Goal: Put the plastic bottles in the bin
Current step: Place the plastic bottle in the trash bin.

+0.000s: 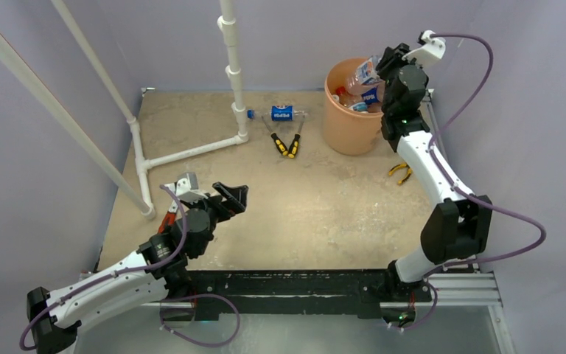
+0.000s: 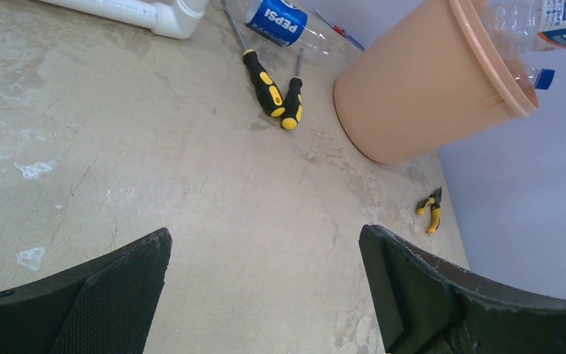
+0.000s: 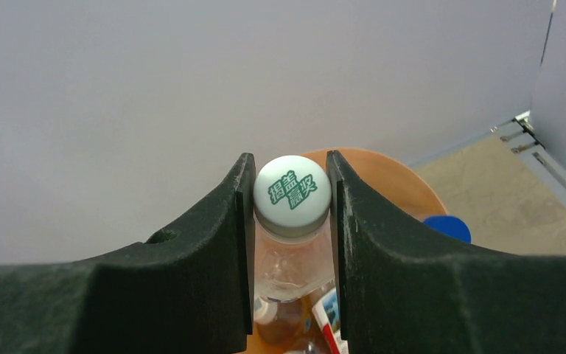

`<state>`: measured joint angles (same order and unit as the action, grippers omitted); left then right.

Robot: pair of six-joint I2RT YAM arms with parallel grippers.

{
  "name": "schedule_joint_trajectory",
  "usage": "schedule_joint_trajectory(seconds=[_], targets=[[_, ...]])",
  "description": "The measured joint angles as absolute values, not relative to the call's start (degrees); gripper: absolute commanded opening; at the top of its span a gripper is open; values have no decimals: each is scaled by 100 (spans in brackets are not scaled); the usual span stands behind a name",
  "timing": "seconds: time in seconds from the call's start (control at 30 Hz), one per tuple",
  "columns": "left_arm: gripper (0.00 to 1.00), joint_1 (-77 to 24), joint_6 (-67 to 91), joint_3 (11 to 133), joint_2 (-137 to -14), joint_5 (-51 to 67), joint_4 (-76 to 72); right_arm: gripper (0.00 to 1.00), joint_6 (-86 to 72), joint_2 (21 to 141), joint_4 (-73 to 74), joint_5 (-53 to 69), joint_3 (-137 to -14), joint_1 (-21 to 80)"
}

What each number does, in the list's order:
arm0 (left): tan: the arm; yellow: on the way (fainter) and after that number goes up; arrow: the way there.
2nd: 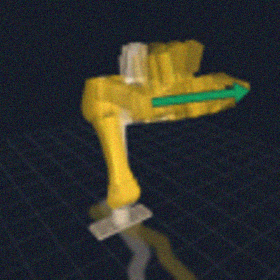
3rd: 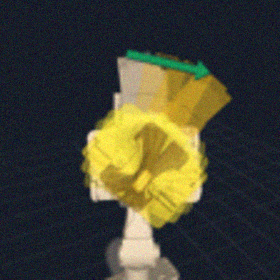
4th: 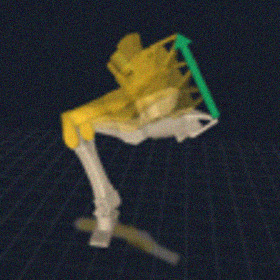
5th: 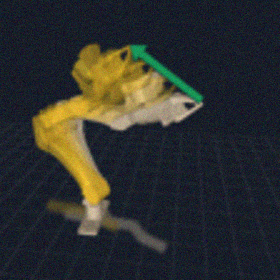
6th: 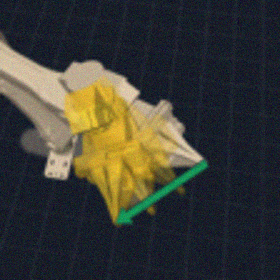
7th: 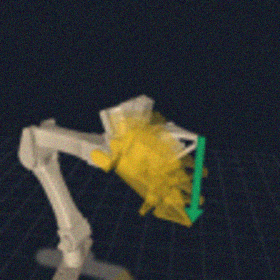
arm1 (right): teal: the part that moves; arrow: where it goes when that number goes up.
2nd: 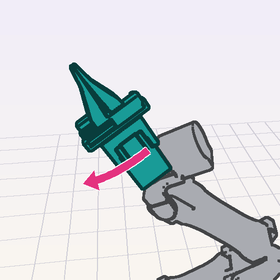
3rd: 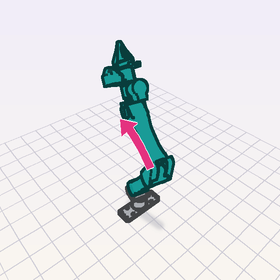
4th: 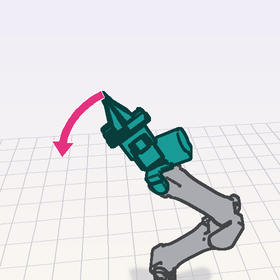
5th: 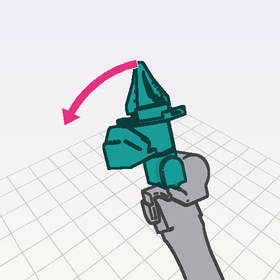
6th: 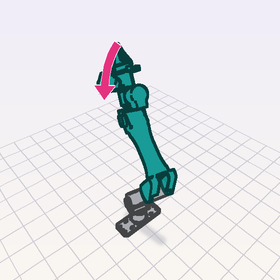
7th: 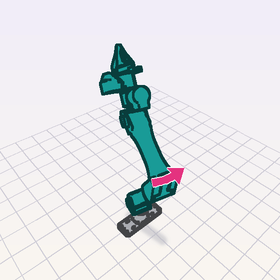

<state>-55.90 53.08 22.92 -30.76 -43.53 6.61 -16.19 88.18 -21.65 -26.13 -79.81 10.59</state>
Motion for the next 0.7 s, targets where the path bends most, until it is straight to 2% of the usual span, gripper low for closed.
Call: schedule_joint_trajectory(seconds=[0.27,0.7], targets=[[99,-5590,5347,2292,-3105,-4407,650,0,-2075,9356,-3072,-2552,-7977,797],[99,-5590,5345,2279,-3286,-4591,648,0,-2296,10077,-3706,-2449,-7647,696]])
